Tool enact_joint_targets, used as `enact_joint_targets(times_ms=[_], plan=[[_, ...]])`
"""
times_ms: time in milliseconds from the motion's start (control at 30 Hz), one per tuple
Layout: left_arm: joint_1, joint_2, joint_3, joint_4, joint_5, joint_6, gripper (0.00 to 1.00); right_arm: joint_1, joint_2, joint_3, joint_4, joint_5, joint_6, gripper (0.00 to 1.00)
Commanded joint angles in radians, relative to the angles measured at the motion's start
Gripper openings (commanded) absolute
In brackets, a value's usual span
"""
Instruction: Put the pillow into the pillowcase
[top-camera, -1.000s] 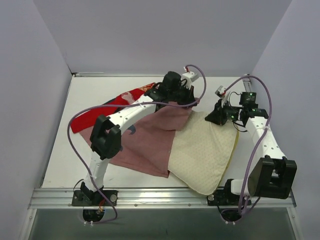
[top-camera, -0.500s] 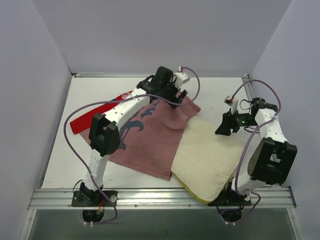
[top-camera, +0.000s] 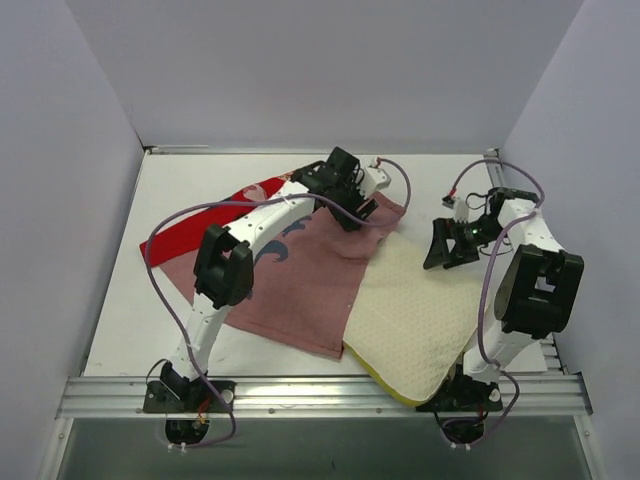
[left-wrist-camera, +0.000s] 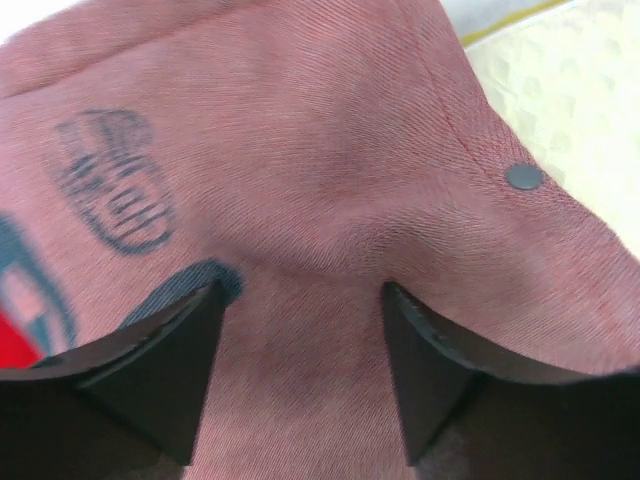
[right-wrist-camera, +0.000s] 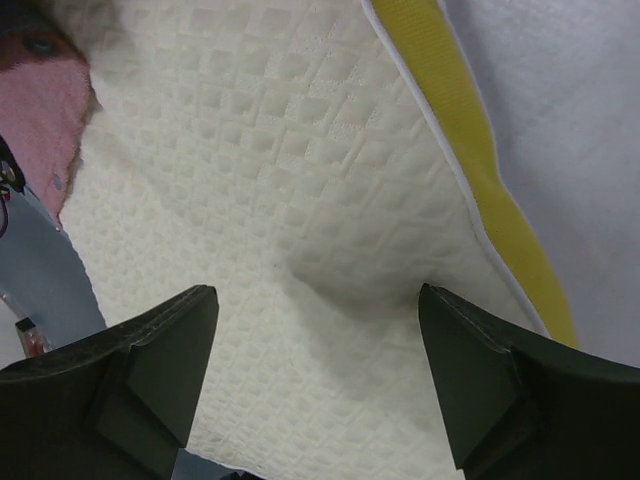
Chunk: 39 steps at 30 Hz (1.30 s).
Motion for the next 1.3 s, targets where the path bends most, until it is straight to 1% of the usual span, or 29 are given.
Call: enact_joint_targets(times_ms=[0, 33, 67, 133, 167, 200, 233, 267, 333, 367, 467, 533, 633, 700, 733, 800, 833, 867, 900, 933, 1000, 1033, 1067, 1100, 1133, 1167, 1200, 1233, 1267], plan=[[-0.023, 0.072, 0.060, -0.016, 0.004, 0.003, 0.70, 0.070, 0.057, -0.029, -0.075, 0.100, 0.049, 0.82], [-0.026, 0.080, 0.069, -0.016, 0.007, 0.004, 0.63, 0.078, 0.069, -0.032, -0.075, 0.097, 0.046, 0.79], [-0.033, 0.083, 0.071, -0.014, 0.012, 0.010, 0.48, 0.084, 0.089, -0.033, -0.072, 0.091, 0.043, 0.68], [-0.040, 0.090, 0.075, -0.019, 0.038, 0.016, 0.29, 0.090, 0.113, -0.018, -0.067, 0.074, 0.046, 0.54], [-0.046, 0.092, 0.077, -0.024, 0.052, 0.018, 0.06, 0.090, 0.136, -0.009, -0.066, 0.070, 0.058, 0.39], [-0.050, 0.084, 0.077, -0.027, 0.064, 0.018, 0.00, 0.090, 0.147, 0.019, -0.064, 0.068, 0.061, 0.33], [-0.056, 0.075, 0.077, -0.028, 0.095, 0.018, 0.00, 0.087, 0.155, 0.031, -0.065, 0.062, 0.066, 0.26], [-0.067, 0.064, 0.069, -0.030, 0.113, 0.018, 0.00, 0.089, 0.163, 0.046, -0.062, 0.045, 0.072, 0.16], [-0.082, 0.020, 0.058, -0.028, 0.209, 0.007, 0.00, 0.092, 0.166, 0.086, -0.059, 0.021, 0.084, 0.07], [-0.092, 0.006, 0.057, -0.028, 0.239, -0.004, 0.00, 0.095, 0.167, 0.098, -0.053, -0.002, 0.106, 0.00], [-0.150, -0.038, 0.061, -0.027, 0.338, -0.043, 0.00, 0.115, 0.166, 0.144, -0.044, -0.045, 0.127, 0.00], [-0.199, -0.054, 0.077, -0.022, 0.371, -0.076, 0.00, 0.124, 0.163, 0.160, -0.043, -0.073, 0.139, 0.00], [-0.231, -0.058, 0.075, -0.004, 0.415, -0.147, 0.00, 0.130, 0.150, 0.166, -0.039, -0.117, 0.147, 0.00], [-0.233, -0.060, 0.057, 0.030, 0.451, -0.184, 0.00, 0.129, 0.130, 0.158, -0.042, -0.143, 0.144, 0.00], [-0.231, -0.068, 0.020, 0.045, 0.463, -0.209, 0.00, 0.126, 0.121, 0.151, -0.044, -0.157, 0.132, 0.00], [-0.231, -0.106, -0.035, 0.138, 0.510, -0.235, 0.00, 0.117, 0.088, 0.129, -0.044, -0.205, 0.120, 0.00], [-0.231, -0.127, -0.122, 0.198, 0.515, -0.272, 0.00, 0.107, 0.077, 0.126, -0.044, -0.257, 0.117, 0.00], [-0.231, -0.150, -0.182, 0.334, 0.500, -0.284, 0.00, 0.103, 0.063, 0.122, -0.043, -0.284, 0.107, 0.00], [-0.228, -0.173, -0.222, 0.388, 0.430, -0.338, 0.00, 0.101, 0.058, 0.119, -0.041, -0.297, 0.103, 0.00], [-0.218, -0.167, -0.251, 0.425, 0.403, -0.352, 0.00, 0.103, 0.058, 0.118, -0.042, -0.308, 0.097, 0.00], [-0.176, -0.128, -0.235, 0.426, 0.336, -0.352, 0.00, 0.101, 0.060, 0.108, -0.046, -0.303, 0.071, 0.00], [-0.167, -0.124, -0.230, 0.420, 0.239, -0.320, 0.00, 0.097, 0.061, 0.102, -0.046, -0.289, 0.058, 0.00], [-0.159, -0.121, -0.210, 0.388, 0.178, -0.295, 0.00, 0.095, 0.063, 0.096, -0.049, -0.279, 0.040, 0.00], [-0.144, -0.111, -0.192, 0.369, 0.134, -0.216, 0.00, 0.092, 0.063, 0.091, -0.050, -0.266, 0.031, 0.00], [-0.133, -0.103, -0.175, 0.354, 0.076, -0.205, 0.00, 0.092, 0.064, 0.082, -0.050, -0.254, 0.023, 0.00], [-0.115, -0.094, -0.134, 0.316, 0.073, -0.205, 0.03, 0.095, 0.069, 0.080, -0.044, -0.216, 0.018, 0.00], [-0.083, -0.076, -0.115, 0.294, 0.084, -0.214, 0.21, 0.100, 0.074, 0.085, -0.038, -0.197, 0.023, 0.00], [-0.064, -0.071, -0.100, 0.273, 0.108, -0.220, 0.31, 0.106, 0.080, 0.089, -0.024, -0.175, 0.041, 0.04], [-0.049, -0.072, -0.094, 0.247, 0.188, -0.223, 0.41, 0.123, 0.081, 0.101, 0.026, -0.142, 0.063, 0.13]])
